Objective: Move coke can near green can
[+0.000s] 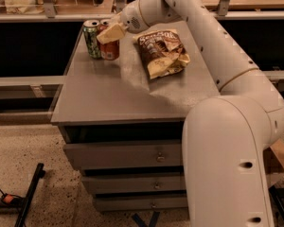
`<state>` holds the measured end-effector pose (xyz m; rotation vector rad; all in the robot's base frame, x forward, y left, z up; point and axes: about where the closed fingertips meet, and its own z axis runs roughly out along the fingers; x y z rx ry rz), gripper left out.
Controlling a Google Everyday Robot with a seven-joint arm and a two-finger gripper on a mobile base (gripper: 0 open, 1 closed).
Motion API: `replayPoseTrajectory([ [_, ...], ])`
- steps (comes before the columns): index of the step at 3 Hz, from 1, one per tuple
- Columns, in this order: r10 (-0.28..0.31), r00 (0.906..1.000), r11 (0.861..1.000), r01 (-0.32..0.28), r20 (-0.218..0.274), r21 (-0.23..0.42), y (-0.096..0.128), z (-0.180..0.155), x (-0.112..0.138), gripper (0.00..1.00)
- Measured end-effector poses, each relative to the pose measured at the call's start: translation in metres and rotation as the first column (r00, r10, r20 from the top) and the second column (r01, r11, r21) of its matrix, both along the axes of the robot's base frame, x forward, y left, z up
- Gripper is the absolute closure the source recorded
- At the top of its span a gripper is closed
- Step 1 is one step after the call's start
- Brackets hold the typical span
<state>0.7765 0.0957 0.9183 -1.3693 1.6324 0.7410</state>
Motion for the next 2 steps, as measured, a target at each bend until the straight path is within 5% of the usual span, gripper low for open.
replayPoseTrajectory([
  [2, -0.126, 0.9919, 0.988, 0.127, 0.012, -0.086, -0.0053, -0.0101, 0.0093, 0.35],
])
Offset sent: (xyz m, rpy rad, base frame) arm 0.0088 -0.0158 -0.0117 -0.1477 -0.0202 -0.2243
